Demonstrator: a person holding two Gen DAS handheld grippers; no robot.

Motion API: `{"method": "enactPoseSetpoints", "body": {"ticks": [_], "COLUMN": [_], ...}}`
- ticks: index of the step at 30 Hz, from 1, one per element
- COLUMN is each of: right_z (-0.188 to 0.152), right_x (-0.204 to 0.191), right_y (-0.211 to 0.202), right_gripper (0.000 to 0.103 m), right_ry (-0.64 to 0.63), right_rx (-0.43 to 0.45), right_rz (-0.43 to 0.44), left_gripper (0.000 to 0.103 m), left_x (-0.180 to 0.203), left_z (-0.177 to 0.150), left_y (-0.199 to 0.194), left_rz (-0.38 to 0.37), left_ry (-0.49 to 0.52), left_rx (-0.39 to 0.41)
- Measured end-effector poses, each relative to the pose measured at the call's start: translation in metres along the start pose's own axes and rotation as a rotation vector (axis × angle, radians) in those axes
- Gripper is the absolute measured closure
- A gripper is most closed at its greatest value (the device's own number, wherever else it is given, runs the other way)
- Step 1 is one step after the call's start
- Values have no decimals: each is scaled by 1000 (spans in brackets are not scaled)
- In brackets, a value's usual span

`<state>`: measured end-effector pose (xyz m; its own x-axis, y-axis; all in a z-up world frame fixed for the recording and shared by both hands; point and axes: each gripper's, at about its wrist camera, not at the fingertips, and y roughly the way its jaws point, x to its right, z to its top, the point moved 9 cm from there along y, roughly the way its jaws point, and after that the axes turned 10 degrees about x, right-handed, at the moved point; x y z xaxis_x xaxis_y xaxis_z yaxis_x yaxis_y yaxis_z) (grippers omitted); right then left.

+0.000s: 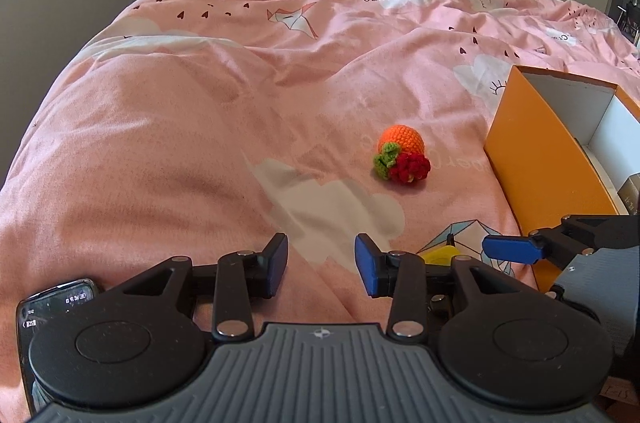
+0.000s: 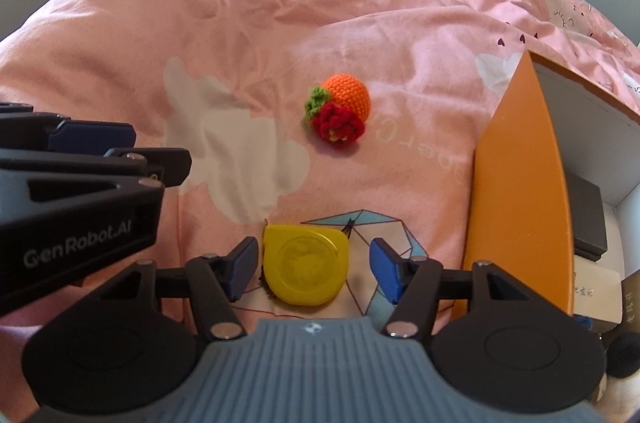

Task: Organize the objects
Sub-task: 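Move the right tool to the yellow round case and close on it, then lift the yellow case with the right tool while the left tool approaches the crocheted fruit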

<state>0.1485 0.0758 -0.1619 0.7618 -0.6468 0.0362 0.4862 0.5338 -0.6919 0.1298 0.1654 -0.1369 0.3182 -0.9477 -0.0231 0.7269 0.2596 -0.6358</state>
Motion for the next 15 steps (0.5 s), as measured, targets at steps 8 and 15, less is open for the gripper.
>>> {"method": "enactPoseSetpoints", "body": {"ticks": [8,15], "right_z": [-7,-8], "right_x": [-2,0], "right_y": [12,18], "right_gripper": [50,49], "right_ry": [29,53], "right_rx": [-43,-54], "right_rz": [19,31], "left_gripper": [57,57], "left_x": [0,1], "left_z": [-2,-3], "left_y": [1,1], "left_rz": [-12,-9], "left_ry": [-7,-6], "left_rx": [-6,-13]}}
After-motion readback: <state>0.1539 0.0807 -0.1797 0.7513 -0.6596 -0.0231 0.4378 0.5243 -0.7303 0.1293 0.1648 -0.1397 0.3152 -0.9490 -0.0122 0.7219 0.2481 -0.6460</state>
